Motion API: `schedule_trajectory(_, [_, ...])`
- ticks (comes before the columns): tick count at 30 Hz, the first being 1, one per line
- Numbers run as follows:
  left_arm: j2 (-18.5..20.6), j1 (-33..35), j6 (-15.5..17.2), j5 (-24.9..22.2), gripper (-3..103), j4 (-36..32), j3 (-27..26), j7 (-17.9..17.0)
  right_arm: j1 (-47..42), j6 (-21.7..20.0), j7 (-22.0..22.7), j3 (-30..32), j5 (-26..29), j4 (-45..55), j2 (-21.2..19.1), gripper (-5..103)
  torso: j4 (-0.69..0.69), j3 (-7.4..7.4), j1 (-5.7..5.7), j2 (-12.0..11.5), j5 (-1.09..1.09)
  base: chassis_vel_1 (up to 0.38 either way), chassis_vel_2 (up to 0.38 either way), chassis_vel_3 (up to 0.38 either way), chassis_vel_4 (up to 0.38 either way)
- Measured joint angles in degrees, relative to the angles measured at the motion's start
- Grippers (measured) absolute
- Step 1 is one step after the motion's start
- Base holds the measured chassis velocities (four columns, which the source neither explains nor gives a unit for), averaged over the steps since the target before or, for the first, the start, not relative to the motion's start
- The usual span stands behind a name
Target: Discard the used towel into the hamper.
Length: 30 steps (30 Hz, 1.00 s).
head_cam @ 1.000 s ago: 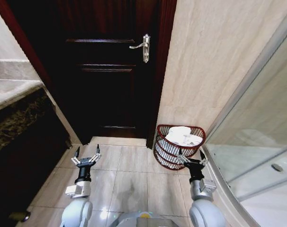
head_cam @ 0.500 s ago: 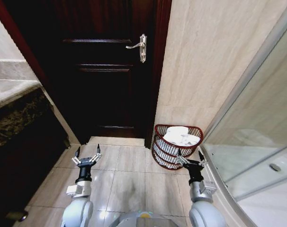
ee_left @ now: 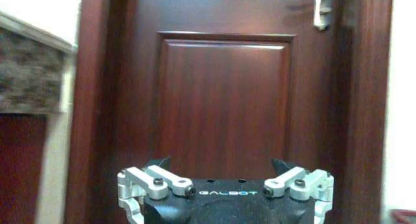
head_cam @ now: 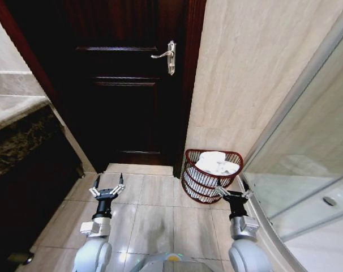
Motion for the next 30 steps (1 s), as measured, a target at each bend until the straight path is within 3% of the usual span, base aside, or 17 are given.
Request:
schedule_trajectory(1, [0.0,0.0,0.0,0.0,100,0.0,0.0,0.0,0.0,0.0,0.0,0.0,0.0,0.0,0.0,100,0.0,0.0,0.0,0.0,0.0,0.0,0.0,0.0,0.0])
schedule_trajectory(2, [0.9,-0.2,3.0,-1.8,100,-2.0,0.0,0.6,-0.3,-0.6,-0.4,0.2,0.0,1.1,0.4,100,0.0,0.0,0.0,0.0,-0.01,0.0,0.0,0.0,0.0])
schedule_trajectory(4, [2.7,-1.4,5.8,-3.6,100,-4.3,0.0,1.0,-0.6,-0.9,-0.5,0.3,0.0,2.4,1.6,100,-0.01,0.0,0.0,0.0,0.0,0.0,0.0,0.0,0.0])
schedule_trajectory(11, [4.8,-2.9,7.3,-1.8,100,-5.2,-1.0,2.1,-2.4,0.0,-0.2,0.3,-0.7,5.1,3.1,100,-0.01,0.0,0.0,0.0,-0.01,0.0,0.0,0.0,0.0])
schedule_trajectory(19, [3.5,-0.3,9.3,2.6,100,-7.3,-1.3,1.0,-3.0,0.1,-0.3,1.3,-1.9,7.0,5.3,100,0.0,0.09,0.07,0.2,-0.01,0.0,0.0,0.0,0.0])
schedule_trajectory(25, [2.3,-0.5,9.1,3.7,100,-7.5,-1.8,0.5,-4.3,0.9,-0.9,1.7,-0.7,7.8,5.4,100,-0.02,0.44,0.39,0.9,-0.01,0.0,0.0,0.0,0.0])
schedule_trajectory(30, [2.2,-0.9,6.7,2.4,100,-6.6,-1.6,1.0,-4.4,1.9,-1.6,2.4,-0.5,8.2,5.9,100,-0.02,1.36,0.78,2.2,-0.01,0.0,0.0,0.0,0.0])
